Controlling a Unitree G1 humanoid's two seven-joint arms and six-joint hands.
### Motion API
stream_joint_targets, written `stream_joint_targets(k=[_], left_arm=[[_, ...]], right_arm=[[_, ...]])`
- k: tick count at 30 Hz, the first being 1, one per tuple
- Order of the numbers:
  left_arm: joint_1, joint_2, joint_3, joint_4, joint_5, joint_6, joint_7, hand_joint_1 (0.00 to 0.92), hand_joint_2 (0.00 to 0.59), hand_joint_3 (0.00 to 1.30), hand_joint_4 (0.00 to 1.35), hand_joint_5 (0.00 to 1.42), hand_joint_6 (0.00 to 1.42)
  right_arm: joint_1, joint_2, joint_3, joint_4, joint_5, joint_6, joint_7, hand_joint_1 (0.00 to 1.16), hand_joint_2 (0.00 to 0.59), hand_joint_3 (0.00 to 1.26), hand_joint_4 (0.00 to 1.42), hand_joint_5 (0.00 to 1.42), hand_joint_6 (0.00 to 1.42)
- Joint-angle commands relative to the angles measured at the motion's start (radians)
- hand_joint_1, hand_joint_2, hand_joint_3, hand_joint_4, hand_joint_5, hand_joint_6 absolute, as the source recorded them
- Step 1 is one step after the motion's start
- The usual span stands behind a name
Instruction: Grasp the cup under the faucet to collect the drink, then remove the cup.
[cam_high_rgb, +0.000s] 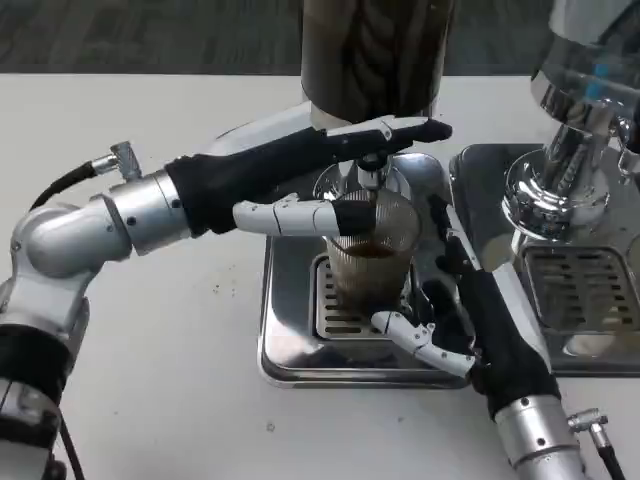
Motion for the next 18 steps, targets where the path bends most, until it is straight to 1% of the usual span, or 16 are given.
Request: stream_joint_targets(k=[1,9,18], left_arm=[[0.045,0.032,-0.03,0.032,0.074,0.038,-0.021,0.0,0.082,0.12,0.0,0.0,0.0],[0.05,0.039,-0.03,0.018,0.071,0.041,-0.018,0.0,0.082,0.12,0.0,0.0,0.0],[0.051,0.043,-0.034,0.011,0.07,0.043,-0.014,0.0,0.083,0.12,0.0,0.0,0.0]], right_arm=[[-0.033,0.004,-0.007,0.036,0.017,-0.021,0.018,0.69,0.207,0.0,0.0,0.0,0.08],[-0.073,0.006,-0.009,0.088,0.028,-0.033,0.038,0.68,0.211,0.0,0.0,0.0,0.08],[-0.103,0.011,-0.013,0.127,0.028,-0.039,0.042,0.68,0.211,0.0,0.0,0.0,0.08]])
